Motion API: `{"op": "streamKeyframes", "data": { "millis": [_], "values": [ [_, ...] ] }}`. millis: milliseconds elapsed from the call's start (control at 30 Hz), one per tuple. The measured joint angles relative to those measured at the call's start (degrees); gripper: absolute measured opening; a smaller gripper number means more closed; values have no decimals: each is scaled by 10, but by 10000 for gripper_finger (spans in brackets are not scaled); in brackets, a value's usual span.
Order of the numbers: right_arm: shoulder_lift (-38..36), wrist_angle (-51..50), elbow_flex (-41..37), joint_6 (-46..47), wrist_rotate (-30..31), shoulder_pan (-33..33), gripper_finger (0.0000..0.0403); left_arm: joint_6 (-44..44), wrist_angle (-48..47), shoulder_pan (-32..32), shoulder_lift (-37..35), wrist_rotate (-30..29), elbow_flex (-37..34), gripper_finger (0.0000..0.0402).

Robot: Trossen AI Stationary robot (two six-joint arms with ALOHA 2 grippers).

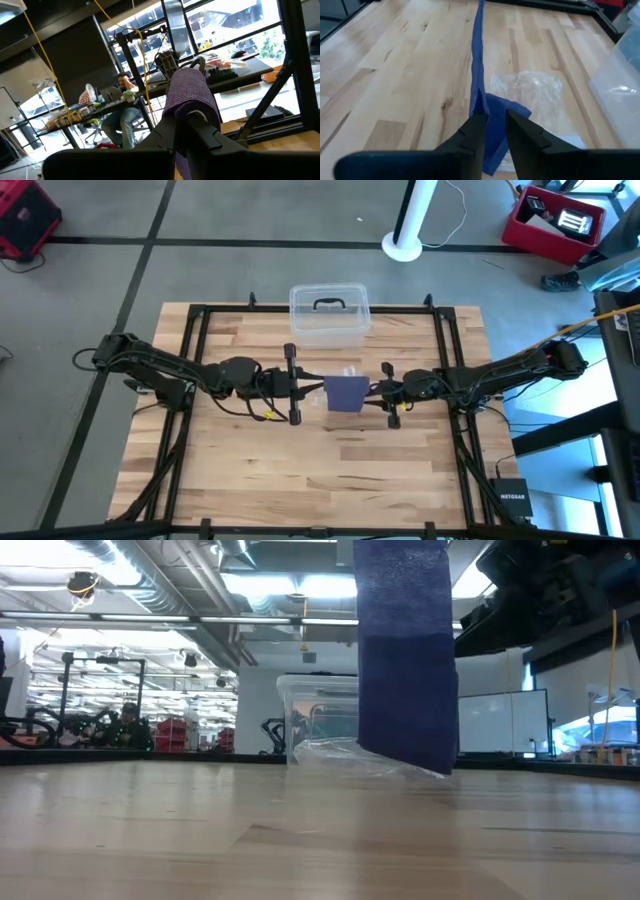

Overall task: Roll bandage
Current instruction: Roll the violet bandage

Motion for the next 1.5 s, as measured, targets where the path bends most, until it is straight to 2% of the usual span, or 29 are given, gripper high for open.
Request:
{"op": "streamKeyframes", "data": {
  "millis": [133, 233, 333, 467, 567, 633, 767, 867, 1000, 1100, 1200, 1400, 1500],
  "values": [
    [0, 0, 0, -11, 0, 0, 46, 0, -1, 0, 0, 0, 0, 13],
    [0, 3, 0, -15, 0, 0, 11, 0, 0, 0, 0, 0, 0, 13],
    [0, 5, 0, -14, 9, 0, 9, 0, 0, 0, 0, 1, 0, 13],
    [0, -5, 0, 14, 92, -1, 4, -2, 31, -16, 0, 12, 0, 13],
    [0, -33, 0, 49, 162, -1, 4, 31, 28, -41, -11, 18, 24, 13],
    [0, -67, 0, 72, 187, -9, 3, 59, 15, -59, -26, 20, 45, 13],
    [0, -123, 0, 120, 191, -34, 2, 141, -29, -89, -52, 17, 91, 13],
    [0, -128, 0, 132, 190, -45, 3, 207, -41, -100, -71, -1, 124, 13],
    [0, -116, 0, 158, 158, -54, 5, 239, -71, -93, -101, -5, 153, 13],
    [0, -106, 1, 196, 148, -54, 27, 229, -100, -75, -113, -7, 154, 13],
    [-7, -126, 14, 198, 118, -53, 74, 193, -147, -54, -114, -8, 154, 13],
    [-48, -265, 133, 181, 63, -53, 186, 134, -213, -17, -114, -11, 153, 13],
    [-58, -248, 168, 178, 38, -53, 227, 110, -251, -3, -113, -9, 153, 12]
  ]
}}
